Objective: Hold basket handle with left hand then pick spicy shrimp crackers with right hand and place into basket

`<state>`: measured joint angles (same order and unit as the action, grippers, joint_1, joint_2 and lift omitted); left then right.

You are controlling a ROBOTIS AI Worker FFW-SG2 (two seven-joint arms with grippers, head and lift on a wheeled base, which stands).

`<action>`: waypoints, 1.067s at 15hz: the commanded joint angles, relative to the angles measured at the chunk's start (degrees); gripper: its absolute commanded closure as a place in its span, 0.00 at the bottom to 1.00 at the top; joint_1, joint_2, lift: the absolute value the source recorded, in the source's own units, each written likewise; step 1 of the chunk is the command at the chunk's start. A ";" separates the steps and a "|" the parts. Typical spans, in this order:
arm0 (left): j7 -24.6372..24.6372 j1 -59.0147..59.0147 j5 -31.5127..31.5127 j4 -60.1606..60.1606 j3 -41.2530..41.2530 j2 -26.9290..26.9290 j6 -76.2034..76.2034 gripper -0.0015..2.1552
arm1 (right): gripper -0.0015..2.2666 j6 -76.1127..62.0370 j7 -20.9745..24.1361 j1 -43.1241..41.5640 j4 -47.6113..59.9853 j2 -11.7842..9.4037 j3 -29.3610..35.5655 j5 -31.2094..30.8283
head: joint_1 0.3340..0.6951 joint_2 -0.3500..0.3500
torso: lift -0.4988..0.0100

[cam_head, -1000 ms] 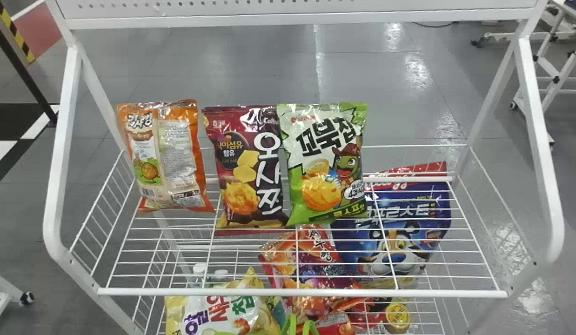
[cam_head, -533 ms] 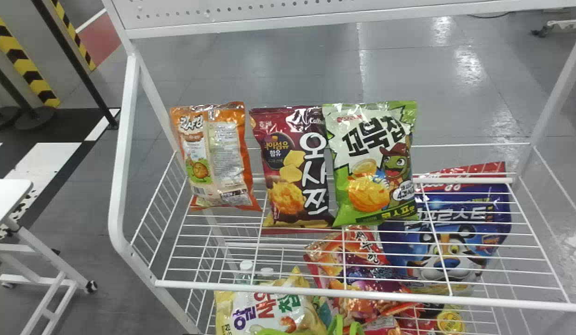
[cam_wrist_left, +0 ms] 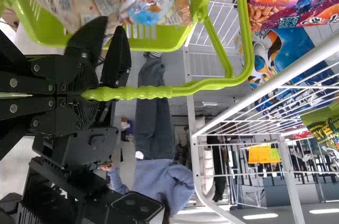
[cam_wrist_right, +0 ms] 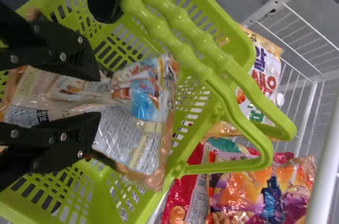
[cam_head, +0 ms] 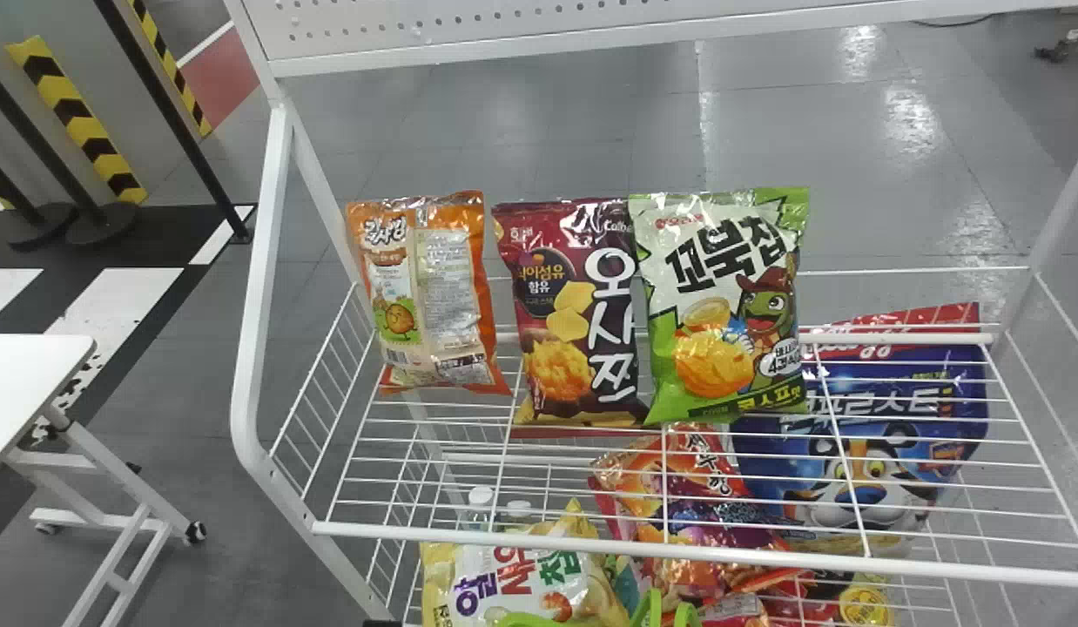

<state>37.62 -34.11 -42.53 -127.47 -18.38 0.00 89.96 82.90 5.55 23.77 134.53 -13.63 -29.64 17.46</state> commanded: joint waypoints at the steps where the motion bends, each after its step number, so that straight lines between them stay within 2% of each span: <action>1: 0.09 0.01 0.00 0.03 0.01 0.15 0.07 0.88 | 0.03 0.21 -0.36 0.14 0.03 -0.08 0.55 -0.23 | 1.00 0.79 | 0.91; 7: 0.09 0.01 0.00 0.12 -0.25 0.15 0.07 0.88 | 0.04 -0.50 0.16 3.48 4.25 -0.08 3.09 -6.47 | 1.00 0.71 | 0.91; 10: 0.09 0.01 0.00 0.12 -0.25 0.15 0.07 0.88 | 0.04 -0.67 0.08 5.59 8.29 -0.52 6.26 -8.05 | 1.00 0.60 | 0.91; 11: 0.09 0.01 0.00 0.12 -0.34 0.15 0.07 0.88 | 0.04 -1.55 -0.01 6.20 10.14 -0.87 7.22 -8.05 | 1.00 0.53 | 0.91; 16: 0.00 -0.08 0.00 0.12 -0.34 0.15 0.07 0.88 | 0.04 -18.42 -1.07 7.35 13.65 -1.31 11.97 -8.05 | 1.00 0.46 | 0.91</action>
<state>37.62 -34.12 -42.54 -127.35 -18.67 0.00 89.96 70.44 4.71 30.90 147.72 -14.92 -18.80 9.38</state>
